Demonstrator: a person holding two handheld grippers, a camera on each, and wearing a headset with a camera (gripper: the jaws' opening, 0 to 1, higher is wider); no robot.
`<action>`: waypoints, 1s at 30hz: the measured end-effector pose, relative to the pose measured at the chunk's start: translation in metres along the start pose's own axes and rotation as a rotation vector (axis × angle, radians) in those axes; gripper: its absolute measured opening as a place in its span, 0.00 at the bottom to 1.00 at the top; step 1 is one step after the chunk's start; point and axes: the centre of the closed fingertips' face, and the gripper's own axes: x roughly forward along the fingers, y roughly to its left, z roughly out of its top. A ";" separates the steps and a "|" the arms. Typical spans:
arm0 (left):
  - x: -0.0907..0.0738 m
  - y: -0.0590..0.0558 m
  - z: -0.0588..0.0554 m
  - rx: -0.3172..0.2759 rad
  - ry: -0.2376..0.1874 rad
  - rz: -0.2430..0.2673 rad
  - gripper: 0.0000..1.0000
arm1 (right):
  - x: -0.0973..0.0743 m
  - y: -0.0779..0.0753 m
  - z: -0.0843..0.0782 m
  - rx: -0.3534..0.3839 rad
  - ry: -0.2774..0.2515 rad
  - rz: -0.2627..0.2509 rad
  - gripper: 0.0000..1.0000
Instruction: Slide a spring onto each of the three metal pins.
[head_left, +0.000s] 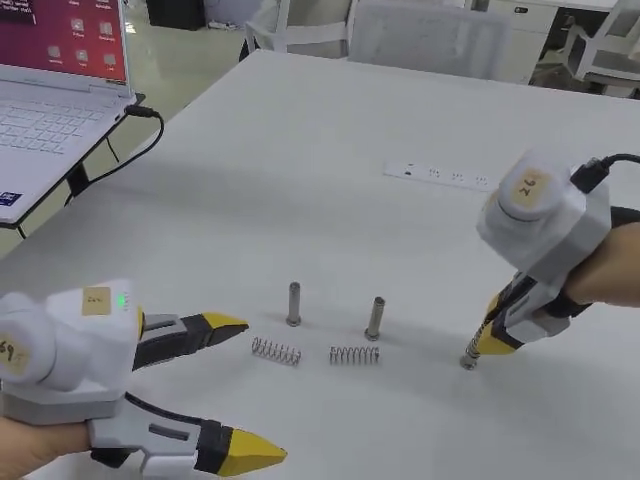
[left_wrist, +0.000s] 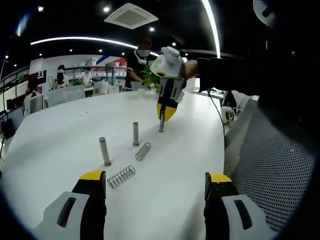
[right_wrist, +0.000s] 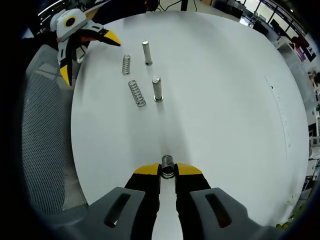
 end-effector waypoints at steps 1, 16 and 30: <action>0.000 0.000 0.000 0.000 0.000 0.000 0.78 | 0.002 0.000 -0.001 -0.001 0.004 -0.001 0.09; 0.001 -0.001 0.000 -0.002 0.001 0.001 0.76 | 0.009 -0.003 -0.002 -0.005 -0.002 0.001 0.09; 0.002 -0.002 0.000 -0.002 0.001 -0.005 0.76 | 0.004 -0.002 0.001 -0.034 -0.019 -0.013 0.21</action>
